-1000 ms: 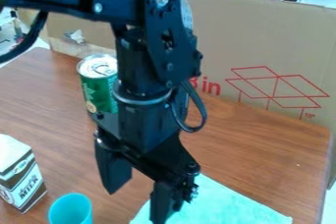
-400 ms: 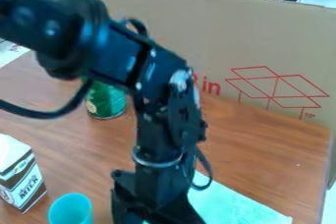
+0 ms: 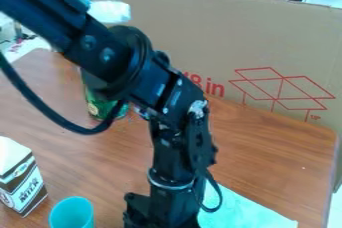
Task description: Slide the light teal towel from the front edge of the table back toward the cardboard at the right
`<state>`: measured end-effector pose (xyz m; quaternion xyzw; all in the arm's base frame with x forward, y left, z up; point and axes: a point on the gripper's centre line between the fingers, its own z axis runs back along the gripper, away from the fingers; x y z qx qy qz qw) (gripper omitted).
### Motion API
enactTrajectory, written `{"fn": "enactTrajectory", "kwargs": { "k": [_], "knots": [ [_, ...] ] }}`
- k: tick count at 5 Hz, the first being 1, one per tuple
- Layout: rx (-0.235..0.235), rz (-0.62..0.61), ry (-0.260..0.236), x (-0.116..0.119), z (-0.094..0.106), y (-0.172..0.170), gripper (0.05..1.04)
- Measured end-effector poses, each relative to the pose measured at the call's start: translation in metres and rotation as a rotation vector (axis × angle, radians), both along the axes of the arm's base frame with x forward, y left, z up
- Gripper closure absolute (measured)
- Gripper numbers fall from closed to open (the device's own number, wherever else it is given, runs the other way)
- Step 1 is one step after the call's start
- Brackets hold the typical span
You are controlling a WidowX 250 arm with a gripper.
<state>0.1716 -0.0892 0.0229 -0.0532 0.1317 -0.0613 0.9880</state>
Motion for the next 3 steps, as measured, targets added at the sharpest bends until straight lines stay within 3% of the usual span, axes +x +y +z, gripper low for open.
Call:
{"fn": "enactTrajectory", "kwargs": {
  "k": [1,3],
  "knots": [
    [0.024,0.016,0.001,0.011,-0.005,-0.001,0.083],
    [0.044,0.079,-0.098,0.077,-0.004,-0.017,0.083]
  ]
}}
